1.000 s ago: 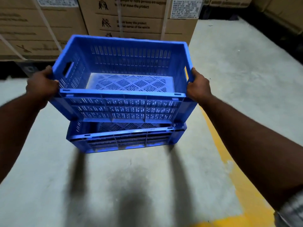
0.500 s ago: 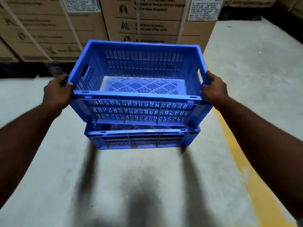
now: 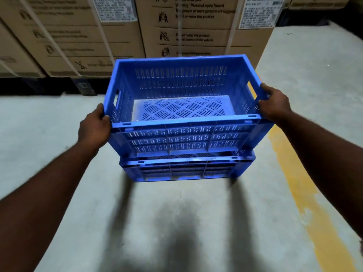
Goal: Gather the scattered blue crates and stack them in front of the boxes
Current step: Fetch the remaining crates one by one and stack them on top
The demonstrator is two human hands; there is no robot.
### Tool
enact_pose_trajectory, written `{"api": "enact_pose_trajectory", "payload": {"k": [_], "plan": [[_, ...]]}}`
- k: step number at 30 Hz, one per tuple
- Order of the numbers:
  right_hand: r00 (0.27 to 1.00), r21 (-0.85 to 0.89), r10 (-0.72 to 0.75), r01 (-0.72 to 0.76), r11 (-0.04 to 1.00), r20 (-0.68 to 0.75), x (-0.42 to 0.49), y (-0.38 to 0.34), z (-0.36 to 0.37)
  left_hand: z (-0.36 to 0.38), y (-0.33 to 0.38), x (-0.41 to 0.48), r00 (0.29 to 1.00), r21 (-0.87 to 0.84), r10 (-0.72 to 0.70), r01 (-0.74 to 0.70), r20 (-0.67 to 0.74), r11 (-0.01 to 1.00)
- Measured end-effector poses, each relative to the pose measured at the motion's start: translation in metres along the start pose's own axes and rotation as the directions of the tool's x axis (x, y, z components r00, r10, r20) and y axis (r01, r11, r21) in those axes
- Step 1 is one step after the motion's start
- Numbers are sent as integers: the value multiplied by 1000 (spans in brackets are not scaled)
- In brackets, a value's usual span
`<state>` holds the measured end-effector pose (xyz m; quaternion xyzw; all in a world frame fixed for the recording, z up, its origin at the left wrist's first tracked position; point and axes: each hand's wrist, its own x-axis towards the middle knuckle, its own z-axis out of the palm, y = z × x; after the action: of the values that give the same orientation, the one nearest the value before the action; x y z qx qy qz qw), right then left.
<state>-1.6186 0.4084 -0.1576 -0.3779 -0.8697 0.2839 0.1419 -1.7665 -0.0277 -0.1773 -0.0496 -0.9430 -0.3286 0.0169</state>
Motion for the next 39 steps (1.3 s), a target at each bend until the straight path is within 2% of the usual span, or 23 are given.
{"api": "enact_pose_trajectory", "payload": {"k": [3,8,13,18,22,28,31,35,39], "plan": [[1000,-7,-1,1,1000,20,-2,2,-1,-2,-1,2,1000,16,1,-1,9,1000],[1000,38,6,-5,999,-25,-25,11,2,-9,6,15,998,126,23,-30,55,992],[998,-6,-28,28,1000,-60,-50,17,-3,-9,12,9,1000,157,-17,13,22,988],[1000,-7,-12,12,1000,9,-38,13,-6,-19,11,-20,996,196,-77,69,37,978],[999,4,7,-7,1000,36,-29,11,-9,-20,6,-36,997,210,-55,43,51,977],[999,8,1,-2,1000,45,-37,19,-8,-17,6,-22,996,261,-73,58,51,964],[999,8,4,-5,1000,43,-51,17,-8,-19,0,-12,997,223,-54,40,60,974],[1000,9,6,-6,1000,29,-67,15,-6,-21,-8,-3,998,174,-44,36,47,984],[998,110,50,-45,993,-44,-64,13,-3,-6,-9,-10,998,231,-54,61,-34,971]]}}
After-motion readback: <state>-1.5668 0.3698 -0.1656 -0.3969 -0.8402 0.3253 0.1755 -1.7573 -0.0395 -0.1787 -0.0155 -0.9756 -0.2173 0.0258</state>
